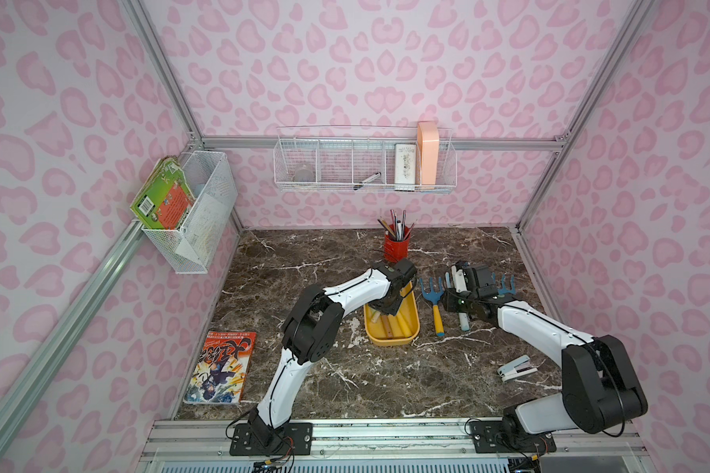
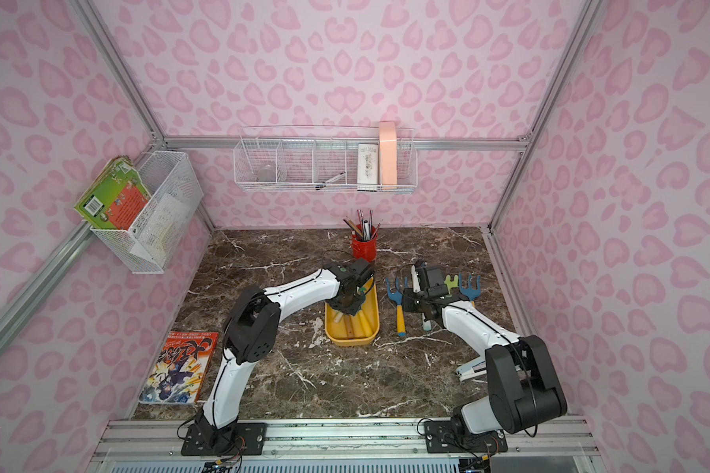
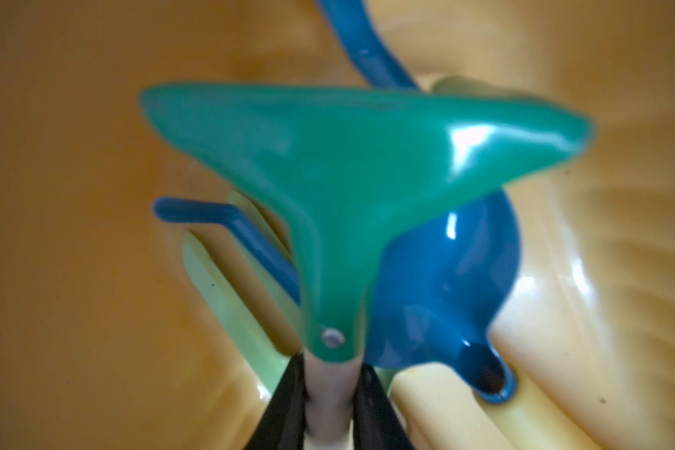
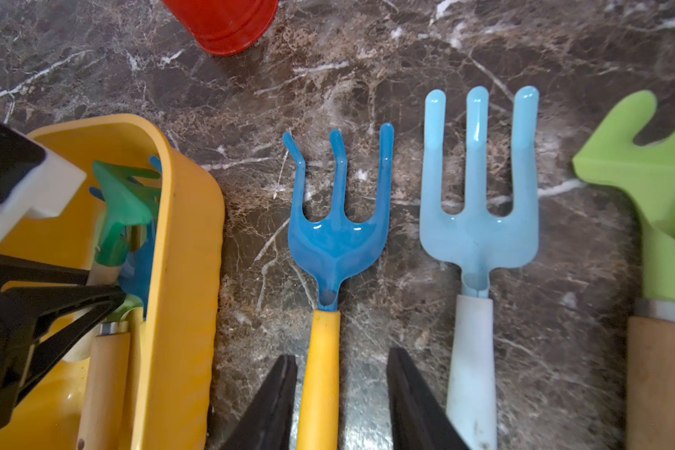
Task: Take the hand rake out of the storage box
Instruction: Pick up the rake from the storage box.
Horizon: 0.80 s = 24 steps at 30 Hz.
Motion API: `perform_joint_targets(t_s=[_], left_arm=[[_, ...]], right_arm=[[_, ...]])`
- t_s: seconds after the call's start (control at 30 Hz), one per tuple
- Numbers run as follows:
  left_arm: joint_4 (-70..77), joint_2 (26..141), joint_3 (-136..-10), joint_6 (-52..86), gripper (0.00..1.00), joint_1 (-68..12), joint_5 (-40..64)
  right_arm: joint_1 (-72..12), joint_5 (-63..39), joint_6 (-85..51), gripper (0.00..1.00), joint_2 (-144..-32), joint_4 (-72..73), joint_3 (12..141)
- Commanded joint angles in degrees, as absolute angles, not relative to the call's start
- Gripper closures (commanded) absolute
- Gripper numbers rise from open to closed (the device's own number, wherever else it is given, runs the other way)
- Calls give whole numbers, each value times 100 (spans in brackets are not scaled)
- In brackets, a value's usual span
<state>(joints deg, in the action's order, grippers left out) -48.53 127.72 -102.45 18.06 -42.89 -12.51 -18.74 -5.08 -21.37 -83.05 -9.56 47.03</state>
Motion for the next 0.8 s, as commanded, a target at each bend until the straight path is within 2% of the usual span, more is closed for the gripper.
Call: perform_joint_targets(t_s=[0.0, 0.33, 0.53, 0.77], left_arm=[[-4710, 12629, -10262, 1734, 82, -4271, -1110], [-4738, 11861, -10213, 1849, 84, -4271, -449], [-4070, 11390, -9779, 2149, 84, -4193, 1436], [-3561, 11020, -9505, 2254, 84, -4145, 2640]], right_arm=[[-1881, -413, -2184, 60, -8227, -993, 4646], [-2066, -868, -2381, 59, -7836, -533, 4537], [-2315, -1813, -3044, 58, -7474, 1332, 3856], [-2402, -2232, -3785, 57, -7082, 3367, 2961]])
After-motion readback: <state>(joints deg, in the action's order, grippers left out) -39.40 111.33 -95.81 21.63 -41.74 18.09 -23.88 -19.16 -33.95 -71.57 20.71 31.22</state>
